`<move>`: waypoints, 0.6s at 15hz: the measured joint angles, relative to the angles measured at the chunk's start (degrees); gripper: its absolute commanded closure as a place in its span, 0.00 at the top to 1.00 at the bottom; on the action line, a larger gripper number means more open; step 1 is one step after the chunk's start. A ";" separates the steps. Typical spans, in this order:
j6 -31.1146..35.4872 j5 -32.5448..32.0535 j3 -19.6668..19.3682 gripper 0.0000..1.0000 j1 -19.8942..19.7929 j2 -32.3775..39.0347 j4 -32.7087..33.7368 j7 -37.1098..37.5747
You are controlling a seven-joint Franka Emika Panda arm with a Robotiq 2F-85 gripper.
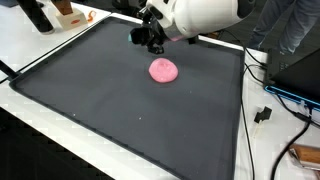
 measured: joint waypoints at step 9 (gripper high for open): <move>-1.79 0.00 -0.02 0.25 0.09 1.52 1.41 -1.11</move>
